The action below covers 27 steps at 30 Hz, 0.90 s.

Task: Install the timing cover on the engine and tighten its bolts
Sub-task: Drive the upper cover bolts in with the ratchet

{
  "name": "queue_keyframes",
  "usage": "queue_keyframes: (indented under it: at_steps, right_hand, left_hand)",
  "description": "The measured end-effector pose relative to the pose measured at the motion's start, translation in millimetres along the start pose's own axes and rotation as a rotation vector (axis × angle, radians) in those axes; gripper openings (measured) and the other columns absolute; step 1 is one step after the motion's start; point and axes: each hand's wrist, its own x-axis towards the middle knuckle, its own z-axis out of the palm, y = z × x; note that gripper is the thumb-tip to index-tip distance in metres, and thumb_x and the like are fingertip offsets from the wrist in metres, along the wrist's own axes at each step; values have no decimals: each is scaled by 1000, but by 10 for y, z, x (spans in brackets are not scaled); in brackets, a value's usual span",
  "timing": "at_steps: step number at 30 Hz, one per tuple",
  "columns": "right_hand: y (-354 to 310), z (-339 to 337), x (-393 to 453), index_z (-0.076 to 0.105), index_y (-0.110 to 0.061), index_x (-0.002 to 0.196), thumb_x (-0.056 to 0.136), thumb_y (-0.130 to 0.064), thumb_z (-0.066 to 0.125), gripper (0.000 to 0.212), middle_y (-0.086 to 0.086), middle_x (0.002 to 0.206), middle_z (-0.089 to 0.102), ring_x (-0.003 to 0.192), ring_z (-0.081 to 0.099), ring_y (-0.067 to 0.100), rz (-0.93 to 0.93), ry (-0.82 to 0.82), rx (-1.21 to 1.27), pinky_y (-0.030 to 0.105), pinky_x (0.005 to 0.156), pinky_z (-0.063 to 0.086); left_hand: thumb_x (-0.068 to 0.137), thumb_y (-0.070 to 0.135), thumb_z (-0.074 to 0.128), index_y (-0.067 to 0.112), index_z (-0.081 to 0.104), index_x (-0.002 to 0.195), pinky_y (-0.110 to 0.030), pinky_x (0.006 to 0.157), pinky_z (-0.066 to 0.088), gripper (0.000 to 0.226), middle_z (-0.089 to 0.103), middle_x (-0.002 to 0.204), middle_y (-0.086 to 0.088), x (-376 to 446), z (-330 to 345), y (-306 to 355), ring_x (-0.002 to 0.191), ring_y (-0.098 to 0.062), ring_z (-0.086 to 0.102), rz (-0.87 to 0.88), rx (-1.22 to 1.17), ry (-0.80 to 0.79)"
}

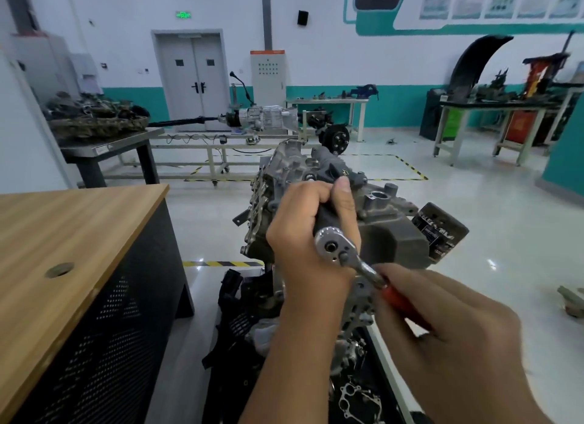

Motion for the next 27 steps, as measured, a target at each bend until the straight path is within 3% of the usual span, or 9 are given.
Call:
queue_keyframes:
  at_steps: [6, 9, 11, 13, 16, 20, 22, 25, 27]
  right_hand:
    - [309, -355, 462, 65, -42, 118, 94, -37, 58, 26, -15, 130, 60, 115, 59, 42, 82, 75, -110, 66, 91, 47]
    - [244, -252, 258, 80, -24, 101, 89, -29, 64, 20, -6, 102, 74, 90, 67, 34, 102, 65, -122, 64, 81, 50]
    - [99, -97, 1, 79, -21, 81, 84, -30, 68, 15, -11, 77, 69, 69, 63, 22, 89, -29, -60, 54, 70, 52]
    - [47, -30, -68, 76, -21, 74, 79, -28, 69, 11, -12, 70, 67, 62, 62, 21, 92, -134, 23, 48, 67, 53]
    - [171, -110, 158, 81, -20, 88, 76, -13, 69, 18, -6, 100, 76, 89, 67, 34, 62, -50, -16, 58, 78, 51]
    - [258, -330, 438, 78, -26, 103, 88, -26, 62, 22, -3, 123, 68, 112, 59, 42, 91, 141, -162, 61, 96, 43]
    - [154, -229, 294, 79, -19, 100, 87, -27, 68, 19, -1, 108, 73, 98, 65, 32, 86, 142, -108, 52, 91, 49]
    - [45, -24, 40, 81, -10, 92, 89, -29, 70, 22, -2, 81, 73, 66, 67, 17, 115, 82, 64, 38, 63, 55]
    - [101, 10, 48, 82, -12, 92, 88, -25, 71, 18, -5, 82, 73, 64, 67, 15, 105, 62, 134, 32, 55, 53]
  left_hand:
    - [96, 4, 67, 7, 52, 65, -26, 55, 35, 35, 47, 63, 5, -43, -65, 36, 58, -13, 44, 52, 54, -271]
    - [97, 9, 66, 8, 51, 66, -27, 52, 36, 35, 46, 61, 5, 8, 2, 48, 55, -15, 46, -53, -4, -192]
    - [98, 16, 66, 11, 52, 67, -25, 51, 38, 34, 47, 60, 7, 37, 54, 58, 54, -12, 46, -124, -55, -156]
    - [98, 21, 66, 10, 52, 66, -32, 50, 40, 36, 49, 59, 3, 30, 82, 46, 55, -16, 47, -133, -68, -167]
    - [99, 23, 64, 6, 51, 66, -40, 53, 41, 39, 49, 61, -1, -5, 44, 14, 58, -20, 48, -127, -50, -257]
    - [100, 23, 63, 2, 53, 70, -43, 55, 42, 38, 52, 65, -5, 15, -48, 18, 61, -26, 51, -160, -29, -371]
    - [100, 20, 64, 3, 55, 72, -36, 54, 42, 34, 52, 66, -3, 52, -47, 52, 61, -22, 49, -219, -83, -331]
    - [98, 13, 66, 7, 63, 82, -29, 62, 46, 18, 58, 75, 2, 82, -21, 102, 69, -15, 56, -248, -103, -343]
    - [94, 11, 72, 15, 66, 100, -27, 73, 53, 10, 65, 94, 3, 52, -47, 144, 83, -11, 63, -349, -90, -304]
